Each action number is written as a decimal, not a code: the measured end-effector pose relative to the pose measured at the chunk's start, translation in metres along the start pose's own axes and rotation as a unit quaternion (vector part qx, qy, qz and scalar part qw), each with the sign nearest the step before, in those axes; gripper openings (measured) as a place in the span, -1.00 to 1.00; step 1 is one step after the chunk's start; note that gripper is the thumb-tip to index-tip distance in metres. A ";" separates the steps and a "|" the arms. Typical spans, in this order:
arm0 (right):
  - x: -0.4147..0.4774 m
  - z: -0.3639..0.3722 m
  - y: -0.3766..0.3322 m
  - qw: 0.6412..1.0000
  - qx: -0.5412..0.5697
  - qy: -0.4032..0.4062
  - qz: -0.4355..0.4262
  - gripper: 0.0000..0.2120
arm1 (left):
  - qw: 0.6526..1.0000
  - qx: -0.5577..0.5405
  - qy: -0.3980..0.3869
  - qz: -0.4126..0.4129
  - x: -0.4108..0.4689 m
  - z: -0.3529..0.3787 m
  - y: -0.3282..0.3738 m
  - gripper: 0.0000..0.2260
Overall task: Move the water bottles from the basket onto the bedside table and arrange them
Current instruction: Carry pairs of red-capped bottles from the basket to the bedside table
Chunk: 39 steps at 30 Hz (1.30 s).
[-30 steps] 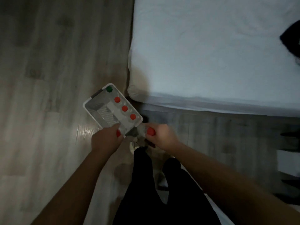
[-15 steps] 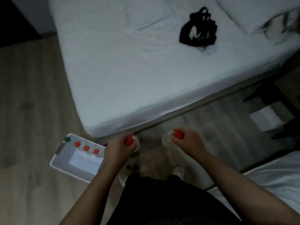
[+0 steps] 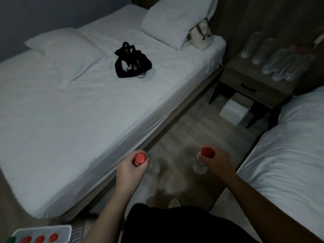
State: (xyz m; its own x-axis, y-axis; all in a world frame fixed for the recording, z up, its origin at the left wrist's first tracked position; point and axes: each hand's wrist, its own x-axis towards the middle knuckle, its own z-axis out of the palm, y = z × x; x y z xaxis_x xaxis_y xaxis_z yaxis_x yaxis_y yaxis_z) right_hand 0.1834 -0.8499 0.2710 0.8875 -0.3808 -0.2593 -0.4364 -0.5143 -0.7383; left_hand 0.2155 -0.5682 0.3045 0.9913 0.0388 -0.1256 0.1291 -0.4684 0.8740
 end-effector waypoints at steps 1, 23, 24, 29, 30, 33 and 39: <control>0.002 -0.012 0.007 1.000 0.013 0.014 0.012 -0.78 | 1.000 -0.007 -0.009 0.007 0.004 0.010 0.007 -0.74; 0.181 -0.157 0.056 0.962 0.106 0.209 0.140 -0.77 | 0.979 0.045 -0.194 0.051 0.237 0.230 0.136 -0.79; 0.193 -0.166 0.055 0.960 0.115 0.209 0.145 -0.78 | 0.978 0.044 -0.197 0.051 0.251 0.243 0.145 -0.82; 0.257 -0.210 0.047 0.948 0.142 0.234 0.164 -0.81 | 0.959 0.065 -0.260 0.094 0.318 0.305 0.204 -0.76; 0.267 -0.216 0.047 0.944 0.149 0.245 0.163 -0.81 | 0.954 0.071 -0.272 0.106 0.329 0.317 0.215 -0.76; 0.294 -0.232 0.051 0.934 0.151 0.281 0.161 -0.79 | 0.936 0.081 -0.314 0.133 0.354 0.350 0.244 -0.76; 0.342 -0.277 0.059 0.899 0.189 0.346 0.193 -0.84 | 0.916 0.082 -0.366 0.141 0.386 0.412 0.297 -0.79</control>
State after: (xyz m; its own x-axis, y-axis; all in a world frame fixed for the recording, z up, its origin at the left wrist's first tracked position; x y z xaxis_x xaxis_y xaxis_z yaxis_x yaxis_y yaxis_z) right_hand 0.4205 -1.2234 0.3114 0.3195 -0.9285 -0.1893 -0.4948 0.0069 -0.8690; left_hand 0.6259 -1.0558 0.3225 0.6944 -0.6784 -0.2399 -0.1934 -0.4971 0.8459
